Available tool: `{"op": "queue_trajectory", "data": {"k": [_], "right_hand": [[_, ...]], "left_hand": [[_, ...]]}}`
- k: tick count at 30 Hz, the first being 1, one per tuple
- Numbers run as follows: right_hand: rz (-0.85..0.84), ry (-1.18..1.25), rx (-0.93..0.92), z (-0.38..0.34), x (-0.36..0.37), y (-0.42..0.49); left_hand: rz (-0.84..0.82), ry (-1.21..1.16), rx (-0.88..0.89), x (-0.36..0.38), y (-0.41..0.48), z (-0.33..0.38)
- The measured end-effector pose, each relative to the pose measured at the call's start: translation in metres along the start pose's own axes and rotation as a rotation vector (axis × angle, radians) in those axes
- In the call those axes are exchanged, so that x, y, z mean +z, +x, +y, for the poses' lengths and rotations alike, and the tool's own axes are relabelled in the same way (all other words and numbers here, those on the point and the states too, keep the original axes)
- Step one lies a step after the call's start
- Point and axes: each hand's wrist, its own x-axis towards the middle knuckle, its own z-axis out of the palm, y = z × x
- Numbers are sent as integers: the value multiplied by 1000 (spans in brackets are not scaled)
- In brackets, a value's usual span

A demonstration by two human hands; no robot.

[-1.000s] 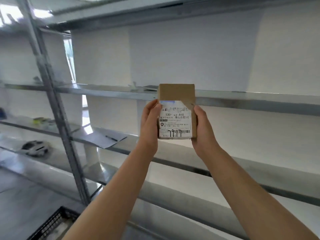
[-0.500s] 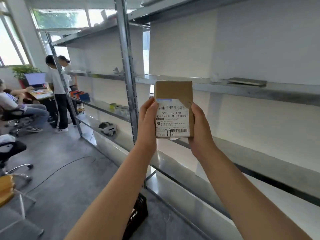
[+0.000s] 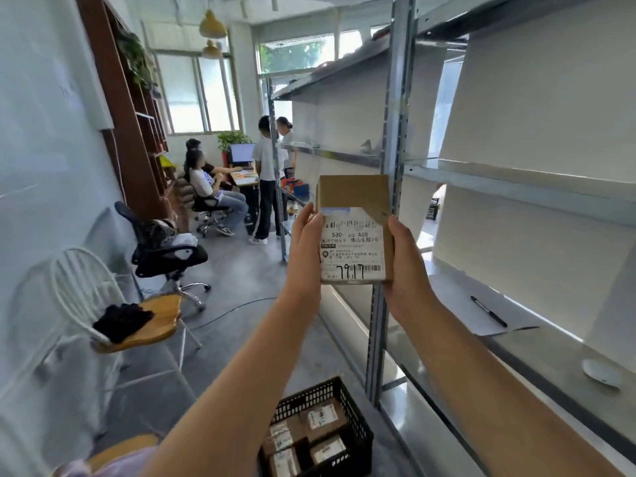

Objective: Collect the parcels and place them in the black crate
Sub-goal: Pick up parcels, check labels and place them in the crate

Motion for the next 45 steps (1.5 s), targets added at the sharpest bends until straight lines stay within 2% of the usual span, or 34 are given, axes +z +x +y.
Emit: {"op": "queue_trajectory", "data": {"k": [5, 11, 18, 27, 34, 38, 41, 45], "right_hand": [[-85, -11, 6, 8, -7, 53], [-173, -65, 77, 54, -19, 106], [-195, -128, 199, 129, -13, 155], [-208, -205, 318, 249, 17, 234], [-328, -268, 469, 374, 21, 268], [-387, -331, 527, 459, 12, 285], [-387, -331, 605, 534, -3, 287], [-359, -337, 696, 662, -50, 264]], "left_hand": [[47, 61, 35, 3, 33, -15], [152, 134, -2, -14, 54, -58], [198, 210, -84, -73, 99, -108], [221, 155, -350, -175, 190, -185], [277, 163, -517, -264, 214, -289], [314, 147, -547, -318, 213, -360], [325, 184, -551, -358, 203, -422], [472, 180, -587, -411, 152, -536]]}}
